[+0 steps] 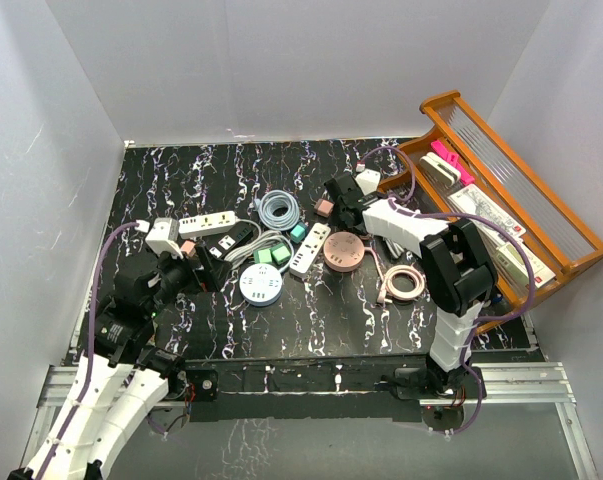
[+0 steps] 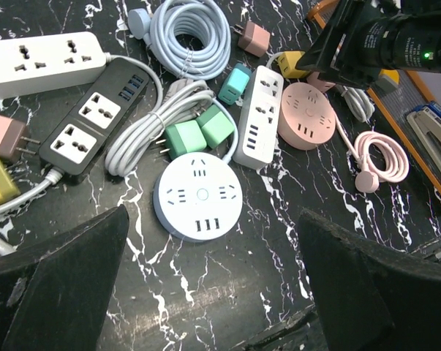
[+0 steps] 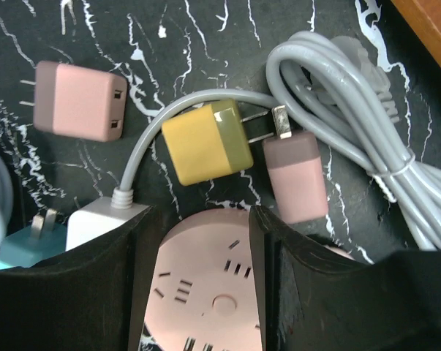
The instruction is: Insert the plug
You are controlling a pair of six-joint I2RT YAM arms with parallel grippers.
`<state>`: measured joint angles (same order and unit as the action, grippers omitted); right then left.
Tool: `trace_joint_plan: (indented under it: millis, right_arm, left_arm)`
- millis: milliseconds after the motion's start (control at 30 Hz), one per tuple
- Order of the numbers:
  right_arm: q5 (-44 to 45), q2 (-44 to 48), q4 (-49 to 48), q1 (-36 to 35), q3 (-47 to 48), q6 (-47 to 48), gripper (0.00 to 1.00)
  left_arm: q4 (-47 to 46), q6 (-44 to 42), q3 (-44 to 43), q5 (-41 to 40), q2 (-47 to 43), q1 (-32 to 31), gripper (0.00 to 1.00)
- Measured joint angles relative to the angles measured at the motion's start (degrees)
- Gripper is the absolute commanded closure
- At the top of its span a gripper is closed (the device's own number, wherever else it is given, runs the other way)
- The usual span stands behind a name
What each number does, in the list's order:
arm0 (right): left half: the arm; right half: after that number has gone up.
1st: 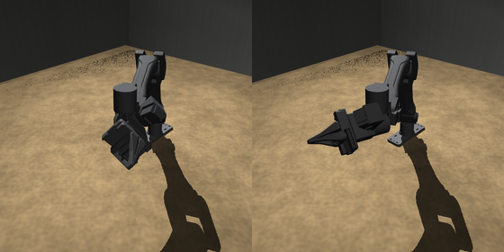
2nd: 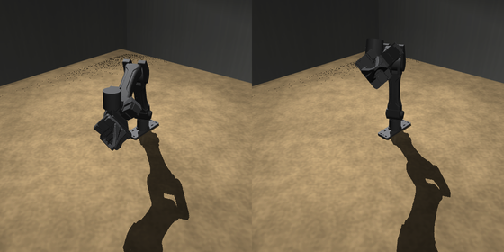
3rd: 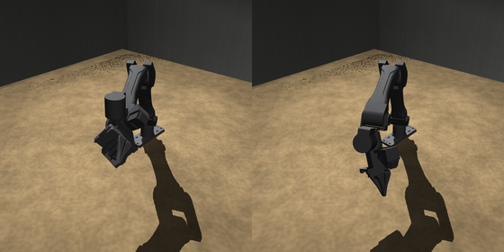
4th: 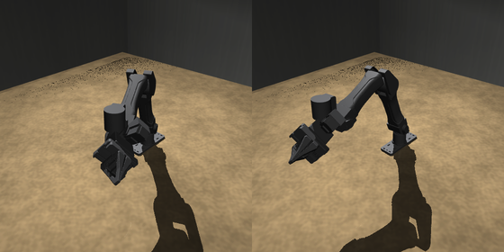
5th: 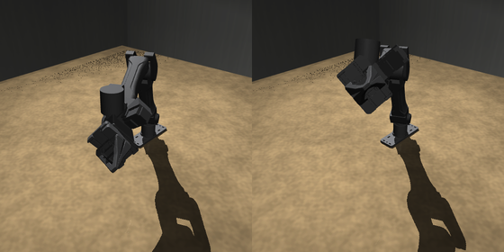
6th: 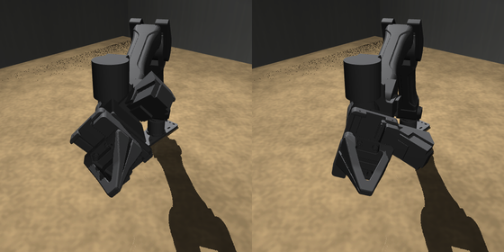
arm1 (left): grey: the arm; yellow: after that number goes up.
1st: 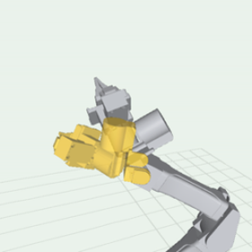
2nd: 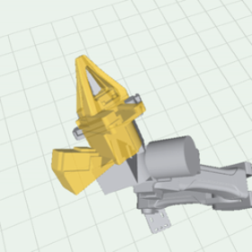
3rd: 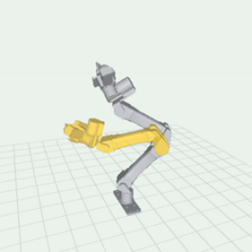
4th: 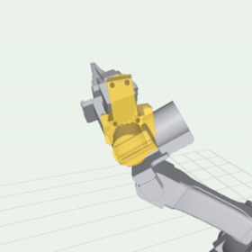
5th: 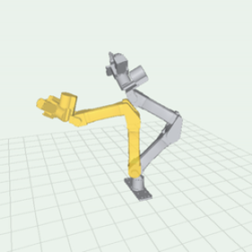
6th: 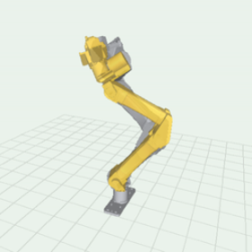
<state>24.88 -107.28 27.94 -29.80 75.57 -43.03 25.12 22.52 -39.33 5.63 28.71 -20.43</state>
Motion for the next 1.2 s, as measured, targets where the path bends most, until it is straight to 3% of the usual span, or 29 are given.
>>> trace_joint_plan:
  millis: [267, 633, 1000, 1200]
  right_arm:
    - [-4.2, -2.5, -1.4, 1.6, 0.7, 5.7, 0.54]
    - [-13.0, -2.2, -3.1, 1.7, -2.1, 11.0, 0.56]
    - [-16.2, 9.1, 0.2, -2.0, -15.1, 8.5, 0.52]
    - [-12.2, 13.1, 2.8, -1.9, -14.2, 8.5, 0.48]
  left_arm:
    - [-9.8, -0.4, 0.1, 2.7, 10.1, 0.0, 0.08]
    - [-21.6, 4.0, 0.1, 6.1, 18.3, 0.0, 0.08]
    - [-27.1, 7.0, -0.1, 8.4, 24.8, 0.0, 0.08]
    - [-28.5, 7.0, -0.1, 8.8, 26.0, 0.0, 0.08]
